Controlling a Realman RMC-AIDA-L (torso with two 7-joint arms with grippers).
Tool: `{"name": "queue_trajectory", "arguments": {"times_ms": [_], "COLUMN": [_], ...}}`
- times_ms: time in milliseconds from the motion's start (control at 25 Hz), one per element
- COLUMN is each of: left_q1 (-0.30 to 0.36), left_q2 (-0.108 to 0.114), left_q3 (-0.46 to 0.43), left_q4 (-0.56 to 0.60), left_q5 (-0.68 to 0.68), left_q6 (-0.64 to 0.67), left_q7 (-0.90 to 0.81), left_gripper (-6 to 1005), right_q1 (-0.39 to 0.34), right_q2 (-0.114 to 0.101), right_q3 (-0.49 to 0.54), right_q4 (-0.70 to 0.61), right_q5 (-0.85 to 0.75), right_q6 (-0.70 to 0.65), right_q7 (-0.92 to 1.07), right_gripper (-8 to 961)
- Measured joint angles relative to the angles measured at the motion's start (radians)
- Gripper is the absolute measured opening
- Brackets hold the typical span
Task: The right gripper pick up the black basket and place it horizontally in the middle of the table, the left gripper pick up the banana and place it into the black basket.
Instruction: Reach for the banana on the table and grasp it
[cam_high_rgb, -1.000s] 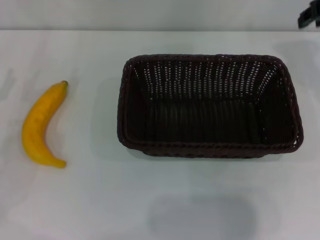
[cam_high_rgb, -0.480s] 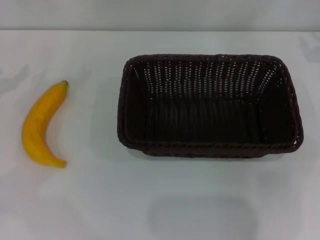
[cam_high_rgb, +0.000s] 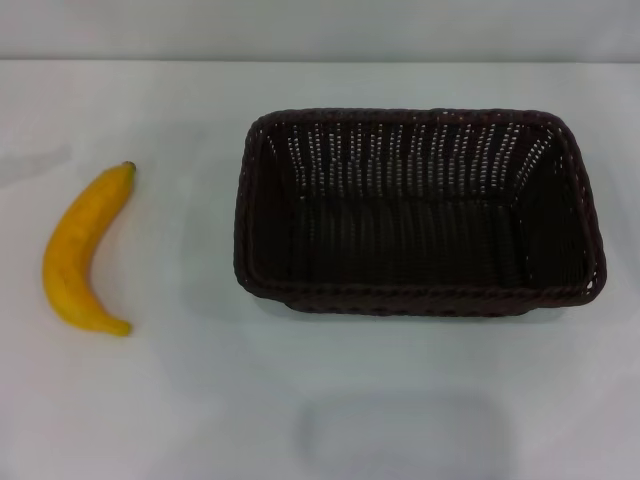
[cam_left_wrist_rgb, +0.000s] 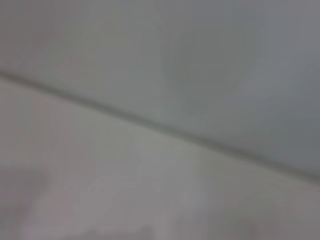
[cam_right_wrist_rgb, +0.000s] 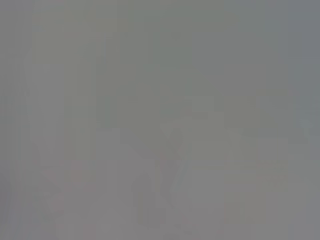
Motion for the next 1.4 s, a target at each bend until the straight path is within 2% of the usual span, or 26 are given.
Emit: {"name": "queue_trajectory", "arguments": {"times_ms": [120,240,320,520,840,1160,1400], "left_q1": [-0.080,-0.118,-0.139,-0.212,-0.259,-0.266,-0.260], "left_q2": [0.030,0.042,0.039,-0.007,-0.078,-0.122,-0.152], "left_q3": [-0.001,0.000,0.007,0.076,0.090,0.108,0.107], "left_q4": [-0.003,-0.007,-0.009,-0.109,-0.225,-0.239,-0.242], "left_q5": [0.164,0.241,0.281,0.343,0.477,0.600,0.602], "left_q6": [-0.131,-0.230,-0.274,-0.280,-0.239,-0.193,-0.123], "left_q7": [-0.055,-0.052,-0.047,-0.040,-0.048,-0.088,-0.098], "left_gripper": [873,872,872,873,873,864,839], "right_q1": [0.005,0.021,0.027,0.010,-0.025,-0.027,-0.029], "right_q2": [0.000,0.003,0.003,0.002,0.004,0.004,0.003], "right_q3": [0.017,0.015,0.013,0.041,0.053,0.056,0.056], "right_q4": [0.079,0.128,0.148,0.179,0.208,0.256,0.278], "right_q5": [0.113,0.179,0.194,0.212,0.226,0.237,0.238], "right_q6": [0.009,0.017,0.028,0.065,0.121,0.136,0.138], "right_q7": [-0.166,-0.291,-0.320,-0.342,-0.353,-0.353,-0.354], "right_gripper": [710,756,787,864,857,857,857]}}
